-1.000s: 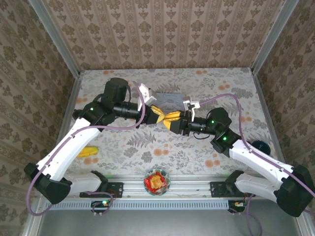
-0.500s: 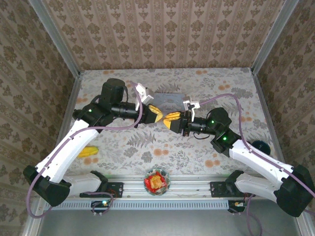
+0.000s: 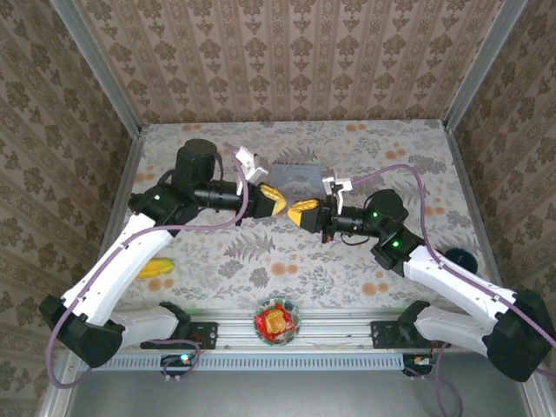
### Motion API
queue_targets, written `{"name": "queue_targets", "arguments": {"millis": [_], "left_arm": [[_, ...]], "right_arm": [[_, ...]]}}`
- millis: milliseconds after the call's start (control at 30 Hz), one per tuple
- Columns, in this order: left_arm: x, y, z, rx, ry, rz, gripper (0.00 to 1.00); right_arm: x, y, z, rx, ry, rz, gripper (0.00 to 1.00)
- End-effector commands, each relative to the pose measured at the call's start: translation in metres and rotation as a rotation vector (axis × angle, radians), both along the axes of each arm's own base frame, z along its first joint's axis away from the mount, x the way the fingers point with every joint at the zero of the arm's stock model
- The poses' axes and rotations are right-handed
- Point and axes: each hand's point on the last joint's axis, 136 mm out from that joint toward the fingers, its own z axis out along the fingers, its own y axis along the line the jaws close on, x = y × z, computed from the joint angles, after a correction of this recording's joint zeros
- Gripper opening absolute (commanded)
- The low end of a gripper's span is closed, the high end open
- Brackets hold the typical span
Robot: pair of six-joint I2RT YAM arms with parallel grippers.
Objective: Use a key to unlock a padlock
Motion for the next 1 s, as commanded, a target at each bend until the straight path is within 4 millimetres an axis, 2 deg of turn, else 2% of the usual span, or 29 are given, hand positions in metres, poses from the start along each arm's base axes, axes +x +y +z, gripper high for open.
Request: {"name": "queue_targets", "arguments": {"millis": [0,67,100,167,233,333,367,467,600,733,867,967], "left_arm": [[-0.006,0.002,0.008,-0.036,0.008,-0.024,0.00],[-0.005,0.002,0.007,-0.040,0.016,-0.016,0.01],[-0.004,0.002,0.008,-0.043,0.019,-0.012,0.12],[0.001,0.003,0.010,-0.057,0.028,0.007,0.49],[0.006,0.004,0.013,-0.080,0.035,0.032,0.73],[0.018,0.009,0.022,-0.124,0.020,0.106,0.97],[0.023,0.012,0.025,-0.139,0.006,0.145,1.00],[0.042,0.026,0.027,-0.161,-0.041,0.308,1.00],[0.068,0.046,0.020,-0.149,-0.080,0.527,1.00],[0.090,0.061,-0.006,-0.080,-0.046,0.704,1.00],[0.098,0.071,-0.034,-0.033,-0.032,0.827,1.00],[0.102,0.079,-0.063,0.024,-0.002,0.911,1.00]], "right_arm": [[-0.003,0.000,0.019,0.042,-0.050,0.007,0.01],[-0.003,-0.001,0.020,0.046,-0.053,0.003,0.00],[-0.003,-0.002,0.020,0.046,-0.052,-0.002,0.00],[-0.001,-0.004,0.018,0.042,-0.044,-0.021,0.00],[0.003,-0.006,0.015,0.027,-0.027,-0.052,0.00],[0.010,-0.011,0.006,0.004,0.010,-0.110,0.00],[0.013,-0.014,0.003,-0.006,0.030,-0.133,0.00],[0.023,-0.025,-0.010,-0.041,0.098,-0.224,0.00],[0.036,-0.046,-0.032,-0.089,0.203,-0.363,0.00],[0.043,-0.072,-0.055,-0.117,0.323,-0.494,0.00],[0.039,-0.088,-0.072,-0.128,0.386,-0.544,0.00],[0.035,-0.098,-0.084,-0.135,0.424,-0.576,0.00]]}}
